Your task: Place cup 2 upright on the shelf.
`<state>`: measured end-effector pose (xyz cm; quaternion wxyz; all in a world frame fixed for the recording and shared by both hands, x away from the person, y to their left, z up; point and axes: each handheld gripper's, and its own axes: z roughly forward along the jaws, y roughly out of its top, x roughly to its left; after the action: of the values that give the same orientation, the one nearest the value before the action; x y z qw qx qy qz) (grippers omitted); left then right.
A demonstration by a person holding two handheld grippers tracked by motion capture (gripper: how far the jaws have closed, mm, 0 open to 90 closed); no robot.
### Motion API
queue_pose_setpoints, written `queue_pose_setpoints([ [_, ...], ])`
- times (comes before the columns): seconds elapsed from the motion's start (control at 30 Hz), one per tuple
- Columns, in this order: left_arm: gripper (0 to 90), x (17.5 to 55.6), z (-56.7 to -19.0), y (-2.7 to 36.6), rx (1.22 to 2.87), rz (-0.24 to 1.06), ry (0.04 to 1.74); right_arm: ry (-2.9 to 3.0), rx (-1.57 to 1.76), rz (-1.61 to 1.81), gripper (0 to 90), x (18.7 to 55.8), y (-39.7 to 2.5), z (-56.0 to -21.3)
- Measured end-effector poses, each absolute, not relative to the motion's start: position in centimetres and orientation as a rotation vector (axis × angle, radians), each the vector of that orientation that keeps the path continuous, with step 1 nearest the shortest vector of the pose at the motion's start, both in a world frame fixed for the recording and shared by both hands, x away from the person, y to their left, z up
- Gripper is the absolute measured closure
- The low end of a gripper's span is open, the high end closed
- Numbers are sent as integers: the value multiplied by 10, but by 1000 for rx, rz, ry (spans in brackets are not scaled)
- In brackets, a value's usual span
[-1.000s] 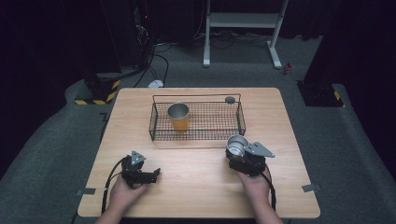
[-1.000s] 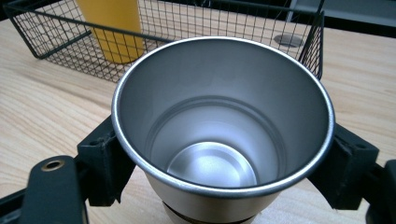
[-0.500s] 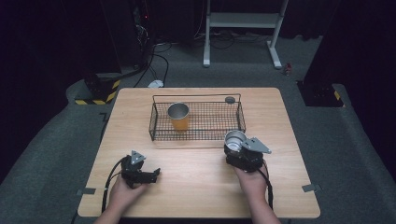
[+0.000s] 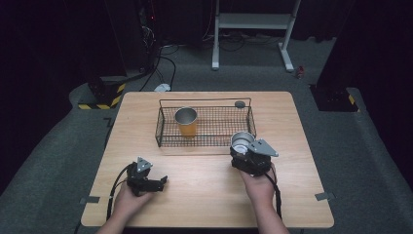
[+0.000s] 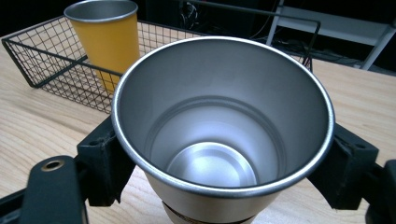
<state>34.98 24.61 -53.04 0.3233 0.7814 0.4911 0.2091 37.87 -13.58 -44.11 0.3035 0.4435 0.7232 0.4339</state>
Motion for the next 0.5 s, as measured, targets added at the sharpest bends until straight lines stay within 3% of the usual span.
queue_pose_setpoints([
  [0.5,6,350,-531,246,2047,546,1292,1921,1153,1162,185,392,-129,-433],
])
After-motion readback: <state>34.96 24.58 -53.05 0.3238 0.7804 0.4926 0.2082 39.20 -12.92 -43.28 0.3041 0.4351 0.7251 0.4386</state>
